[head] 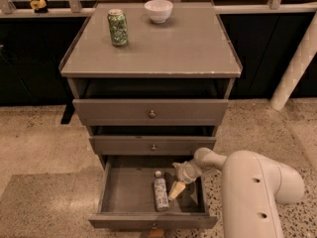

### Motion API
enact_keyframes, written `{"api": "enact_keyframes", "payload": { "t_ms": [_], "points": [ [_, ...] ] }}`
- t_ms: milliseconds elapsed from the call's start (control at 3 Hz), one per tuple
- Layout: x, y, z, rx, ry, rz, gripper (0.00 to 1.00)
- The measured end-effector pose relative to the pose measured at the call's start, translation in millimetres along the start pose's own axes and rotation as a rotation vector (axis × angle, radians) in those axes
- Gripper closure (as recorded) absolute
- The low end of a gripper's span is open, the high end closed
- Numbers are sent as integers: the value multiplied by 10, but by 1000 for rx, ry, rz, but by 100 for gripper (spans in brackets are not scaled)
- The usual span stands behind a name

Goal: Pick blue plastic bottle from bottom drawer and place on counter

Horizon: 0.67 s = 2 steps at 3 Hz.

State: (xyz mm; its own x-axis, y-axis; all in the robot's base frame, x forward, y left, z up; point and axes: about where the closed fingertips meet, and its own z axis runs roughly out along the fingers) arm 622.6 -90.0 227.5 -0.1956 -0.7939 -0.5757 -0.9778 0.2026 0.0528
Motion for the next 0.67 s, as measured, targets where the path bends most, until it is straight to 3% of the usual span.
{"api": "enact_keyframes", "payload": {
  "t_ms": [333,667],
  "points": [
    [1,3,2,-1,0,-2,0],
    [11,46,96,5,52,59,0]
  ]
}}
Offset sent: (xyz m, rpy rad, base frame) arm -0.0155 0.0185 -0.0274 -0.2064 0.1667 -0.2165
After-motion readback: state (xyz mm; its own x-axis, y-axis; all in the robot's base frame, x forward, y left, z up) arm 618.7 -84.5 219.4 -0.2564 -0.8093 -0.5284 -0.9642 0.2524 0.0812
